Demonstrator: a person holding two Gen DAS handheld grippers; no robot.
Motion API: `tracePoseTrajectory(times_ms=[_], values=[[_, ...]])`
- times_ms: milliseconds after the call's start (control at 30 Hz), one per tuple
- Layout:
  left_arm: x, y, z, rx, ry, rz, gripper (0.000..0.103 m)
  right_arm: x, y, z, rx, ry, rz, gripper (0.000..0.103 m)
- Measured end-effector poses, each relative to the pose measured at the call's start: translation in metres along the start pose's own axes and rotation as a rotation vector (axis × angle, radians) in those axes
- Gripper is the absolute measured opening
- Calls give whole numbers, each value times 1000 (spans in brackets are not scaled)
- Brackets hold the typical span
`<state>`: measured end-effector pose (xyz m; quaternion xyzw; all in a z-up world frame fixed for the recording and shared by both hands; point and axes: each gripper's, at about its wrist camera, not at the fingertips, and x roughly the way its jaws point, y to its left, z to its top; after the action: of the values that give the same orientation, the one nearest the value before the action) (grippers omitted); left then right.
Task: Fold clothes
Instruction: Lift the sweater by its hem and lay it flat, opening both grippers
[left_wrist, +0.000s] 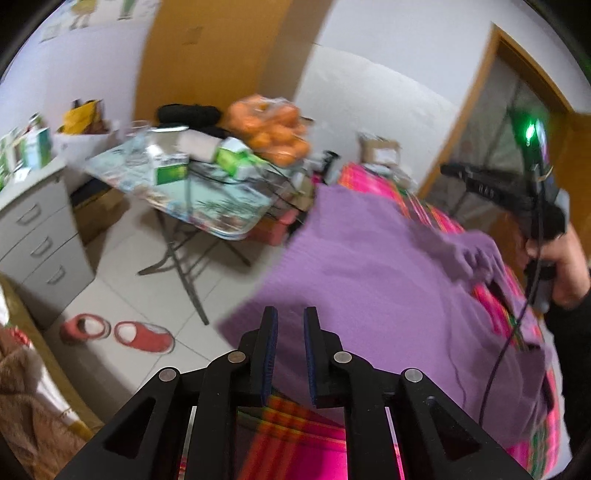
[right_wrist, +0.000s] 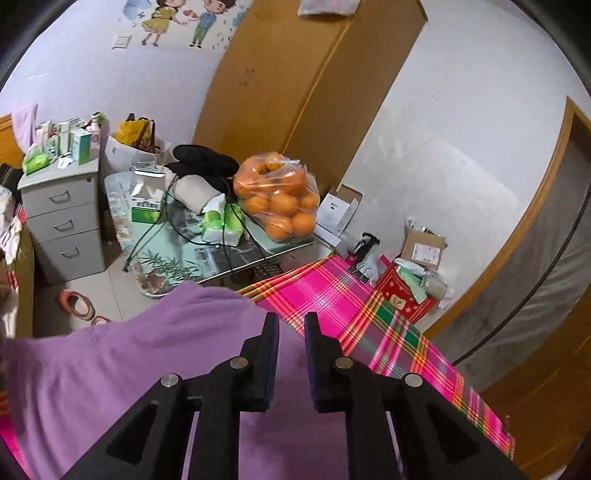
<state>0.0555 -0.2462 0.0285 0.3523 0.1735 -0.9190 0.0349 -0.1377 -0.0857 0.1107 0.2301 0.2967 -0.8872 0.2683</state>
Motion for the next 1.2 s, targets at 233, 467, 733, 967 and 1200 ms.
tracePoseTrajectory(times_ms=[233, 467, 733, 967, 1200], values=[[18, -15, -19, 58, 71, 64, 15, -59, 1, -34, -17, 4, -38, 13], [6, -31, -26, 86, 69, 65, 15, -97, -7, -66, 1, 8, -87, 13], [-7, -69, -19, 158, 20, 63, 15, -116, -16, -101, 62, 36, -74, 13], [5, -91, -16, 216, 15, 89, 15, -127, -36, -150, 216, 92, -27, 13], [21, -97, -22, 242, 47, 116, 15, -140, -49, -189, 328, 90, 31, 13]])
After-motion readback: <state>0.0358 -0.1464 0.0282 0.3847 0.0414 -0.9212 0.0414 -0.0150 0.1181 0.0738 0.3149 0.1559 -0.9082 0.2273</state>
